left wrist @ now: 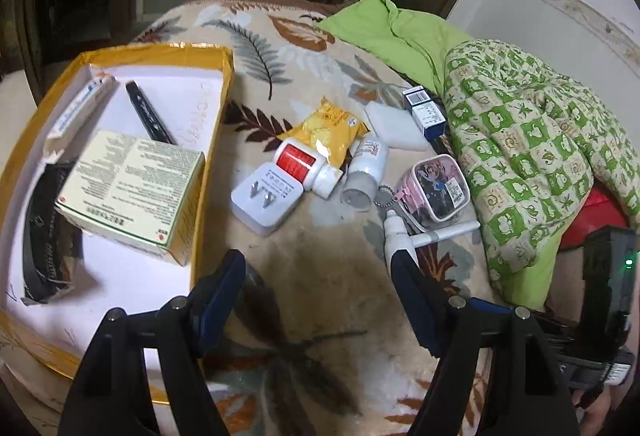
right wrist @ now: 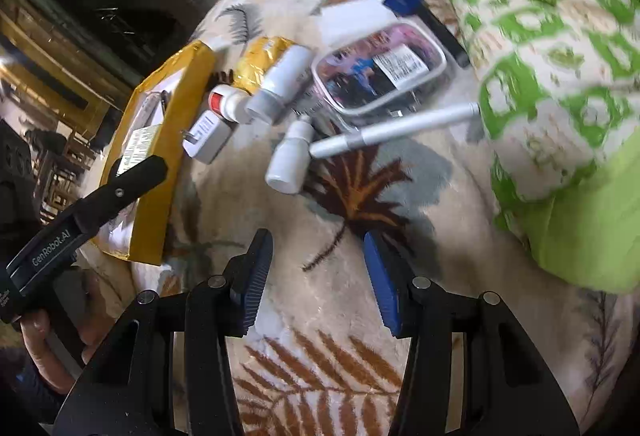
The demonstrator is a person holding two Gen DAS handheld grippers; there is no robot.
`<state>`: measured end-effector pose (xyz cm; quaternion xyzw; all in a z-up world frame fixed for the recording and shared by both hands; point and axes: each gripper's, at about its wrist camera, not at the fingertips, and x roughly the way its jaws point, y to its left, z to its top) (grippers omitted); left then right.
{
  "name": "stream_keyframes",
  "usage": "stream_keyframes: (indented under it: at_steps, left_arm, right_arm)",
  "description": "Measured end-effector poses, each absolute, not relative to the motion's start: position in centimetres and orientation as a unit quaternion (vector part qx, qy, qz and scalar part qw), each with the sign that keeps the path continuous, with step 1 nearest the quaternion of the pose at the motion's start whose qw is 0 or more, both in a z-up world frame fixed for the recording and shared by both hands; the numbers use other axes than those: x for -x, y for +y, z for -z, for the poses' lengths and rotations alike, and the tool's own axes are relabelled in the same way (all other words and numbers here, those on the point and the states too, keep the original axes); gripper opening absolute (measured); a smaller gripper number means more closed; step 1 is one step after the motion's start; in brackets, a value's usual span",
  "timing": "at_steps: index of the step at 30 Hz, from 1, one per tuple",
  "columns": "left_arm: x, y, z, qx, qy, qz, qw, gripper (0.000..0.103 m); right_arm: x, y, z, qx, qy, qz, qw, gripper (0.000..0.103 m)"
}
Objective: Organize objects
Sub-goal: 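Grasp the small white dropper bottle with the left tool while the right tool grasps the white marker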
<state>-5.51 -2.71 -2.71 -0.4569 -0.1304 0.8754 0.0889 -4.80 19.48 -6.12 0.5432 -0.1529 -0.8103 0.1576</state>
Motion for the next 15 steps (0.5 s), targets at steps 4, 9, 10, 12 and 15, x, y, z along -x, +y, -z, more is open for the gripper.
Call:
stream_keyframes:
  at_steps: [4, 9, 10, 12, 15]
  left_arm:
    - [5.4, -2.7, 2.7, 0.456, -0.139, -0.873, 0.100, 0.075]
    - [5.2, -1.9, 2.5, 0.454, -0.129, -0.874, 0.118, 0.075]
    - [5.1, -1.7, 2.4, 0.452, -0.126, -0.875, 0.119, 0.075]
    - [5.0, -1.4, 2.3, 0.451, -0.115, -0.877, 0.121, 0.074]
    - [4.9, -1.1, 2.3, 0.451, -0.109, -0.877, 0.126, 0.074]
  right_arm:
    - [5.8, 19.7, 6.2, -0.542, -0.161, 0.810, 0.157, 0.048]
    - [8.7, 21.8, 6.4, -0.542, -0.220, 0.806, 0.091, 0.048]
    - [9.3, 22.0, 6.7, -0.545, -0.233, 0.802, 0.080, 0.048]
    - [10.5, 21.8, 7.4, -0.555, -0.245, 0.792, 0.067, 0.048]
    - [12.0, 21.6, 7.8, -0.554, -0.257, 0.791, 0.033, 0.048]
